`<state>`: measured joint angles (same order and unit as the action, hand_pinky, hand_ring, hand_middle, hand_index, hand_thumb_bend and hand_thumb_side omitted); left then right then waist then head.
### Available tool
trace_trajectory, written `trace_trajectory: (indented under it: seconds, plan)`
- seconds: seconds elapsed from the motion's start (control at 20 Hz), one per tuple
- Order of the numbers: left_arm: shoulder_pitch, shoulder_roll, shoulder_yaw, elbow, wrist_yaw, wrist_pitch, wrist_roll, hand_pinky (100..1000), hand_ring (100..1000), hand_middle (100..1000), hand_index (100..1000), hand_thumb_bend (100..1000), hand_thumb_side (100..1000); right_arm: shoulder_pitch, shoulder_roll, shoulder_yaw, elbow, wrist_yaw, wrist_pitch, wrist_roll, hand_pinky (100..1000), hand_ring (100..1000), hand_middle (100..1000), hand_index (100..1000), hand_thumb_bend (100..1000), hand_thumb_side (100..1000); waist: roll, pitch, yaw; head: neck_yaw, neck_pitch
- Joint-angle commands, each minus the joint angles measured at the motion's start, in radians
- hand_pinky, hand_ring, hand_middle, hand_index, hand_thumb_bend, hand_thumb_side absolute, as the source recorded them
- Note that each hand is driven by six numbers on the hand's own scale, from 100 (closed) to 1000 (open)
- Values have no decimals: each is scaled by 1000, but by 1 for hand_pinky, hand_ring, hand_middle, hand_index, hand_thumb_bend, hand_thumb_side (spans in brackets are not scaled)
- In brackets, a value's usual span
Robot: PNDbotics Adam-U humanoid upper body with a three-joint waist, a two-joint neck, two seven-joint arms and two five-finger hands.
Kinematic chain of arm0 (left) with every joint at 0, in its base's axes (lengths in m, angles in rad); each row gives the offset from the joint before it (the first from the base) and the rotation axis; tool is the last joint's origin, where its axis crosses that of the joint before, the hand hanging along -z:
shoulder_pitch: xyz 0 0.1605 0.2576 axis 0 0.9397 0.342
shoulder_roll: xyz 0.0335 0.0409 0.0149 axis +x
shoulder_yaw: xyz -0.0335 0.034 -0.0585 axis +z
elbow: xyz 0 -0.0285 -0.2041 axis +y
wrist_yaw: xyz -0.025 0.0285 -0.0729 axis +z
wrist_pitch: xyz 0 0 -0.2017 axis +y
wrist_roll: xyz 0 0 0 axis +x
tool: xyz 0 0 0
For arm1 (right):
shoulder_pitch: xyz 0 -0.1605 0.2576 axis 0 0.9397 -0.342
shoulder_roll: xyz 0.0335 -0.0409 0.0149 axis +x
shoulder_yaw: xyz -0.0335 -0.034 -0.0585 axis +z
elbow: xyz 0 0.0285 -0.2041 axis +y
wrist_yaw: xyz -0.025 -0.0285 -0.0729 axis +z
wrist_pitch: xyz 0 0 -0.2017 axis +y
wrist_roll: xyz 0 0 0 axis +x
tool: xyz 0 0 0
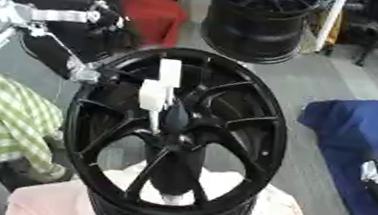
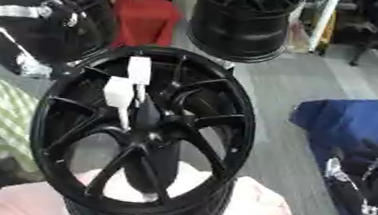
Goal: Pull the pin out of the wheel hub.
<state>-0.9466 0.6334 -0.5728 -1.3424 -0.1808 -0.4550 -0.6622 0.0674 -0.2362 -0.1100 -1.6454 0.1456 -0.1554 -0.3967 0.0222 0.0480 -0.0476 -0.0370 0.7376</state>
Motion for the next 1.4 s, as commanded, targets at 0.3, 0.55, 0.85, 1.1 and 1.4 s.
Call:
trace_trajectory:
  seconds: [0.3,0.55,0.85,1.1,1.4]
  plan:
    - [-33,-24,-1,48,-74,-282,-245,549,529,736,880,283,422,-6,-29,1,-9,15,0,7,562,532,619,809,260,208,-2,-20,-1,2,-3]
    - [-33,-41,-3,68,-117,-302,-245,544,525,742,884,288,424,-6,-28,1,-10,16,1,7,562,532,618,809,260,209,-2,-19,-3,4,-4]
    - [-30,-63,4,98,-173,-320,-245,548,528,753,888,302,431,-7,-28,1,-9,16,1,7,562,532,618,809,261,209,-2,-19,-5,4,-4]
    - [-27,-76,10,122,-202,-332,-245,541,520,752,896,317,425,-8,-27,2,-9,16,0,7,562,532,617,809,261,209,-3,-18,-6,4,-5]
    - [-24,-90,10,144,-223,-347,-245,533,513,743,902,331,422,-9,-27,2,-8,15,0,8,562,532,617,809,262,209,-3,-18,-6,6,-6]
